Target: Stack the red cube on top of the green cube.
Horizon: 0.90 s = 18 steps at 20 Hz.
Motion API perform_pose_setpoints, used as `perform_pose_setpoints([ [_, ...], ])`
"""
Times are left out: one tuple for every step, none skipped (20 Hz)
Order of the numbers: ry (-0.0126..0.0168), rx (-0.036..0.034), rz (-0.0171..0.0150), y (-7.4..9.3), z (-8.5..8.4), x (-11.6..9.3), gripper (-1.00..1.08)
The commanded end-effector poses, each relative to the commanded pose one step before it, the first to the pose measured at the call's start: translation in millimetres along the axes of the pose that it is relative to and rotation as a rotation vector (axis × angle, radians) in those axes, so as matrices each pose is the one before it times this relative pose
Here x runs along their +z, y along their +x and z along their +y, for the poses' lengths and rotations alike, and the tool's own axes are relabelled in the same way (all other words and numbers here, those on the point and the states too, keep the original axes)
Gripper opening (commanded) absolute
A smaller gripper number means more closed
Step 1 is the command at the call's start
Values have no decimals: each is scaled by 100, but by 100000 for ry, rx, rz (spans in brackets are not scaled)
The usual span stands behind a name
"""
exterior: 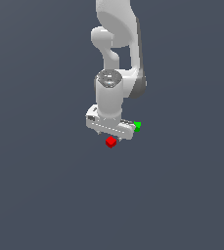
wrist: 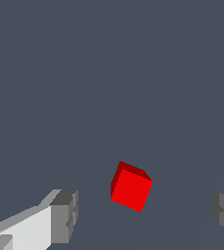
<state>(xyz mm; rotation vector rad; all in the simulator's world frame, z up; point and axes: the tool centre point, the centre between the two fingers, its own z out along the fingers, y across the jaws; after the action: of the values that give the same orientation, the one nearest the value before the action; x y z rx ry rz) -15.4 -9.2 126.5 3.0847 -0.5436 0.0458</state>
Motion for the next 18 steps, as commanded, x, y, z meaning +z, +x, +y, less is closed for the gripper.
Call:
perform_pose_setpoints([
  [-116,7407,-542,-581,230,1041,100],
  [-36,2924,-224,-228,90,416,100],
  [-32,2832,-218,-221,86,404,100],
  [-29,2693,-208,-211,80,384,100],
  [-27,2552,-197,-200,76,365,100],
  [-25,2411,-186,-189,72,345,100],
  [-23,2271,-176,-178,67,325,100],
  [-18,2132,-167,-168,60,306,100],
  [-12,1991,-159,-158,53,287,100],
  [-7,1846,-150,-147,46,267,100],
  [-4,1709,-141,-137,41,248,100],
  [-2,1569,-130,-126,36,228,100],
  [-2,1423,-118,-114,33,207,100],
  [-1,1273,-106,-102,30,185,100],
  [-1,1120,-93,-90,26,163,100],
  [0,966,-81,-78,21,141,100],
  [2,813,-69,-66,17,119,100],
  [3,660,-58,-53,13,97,100],
])
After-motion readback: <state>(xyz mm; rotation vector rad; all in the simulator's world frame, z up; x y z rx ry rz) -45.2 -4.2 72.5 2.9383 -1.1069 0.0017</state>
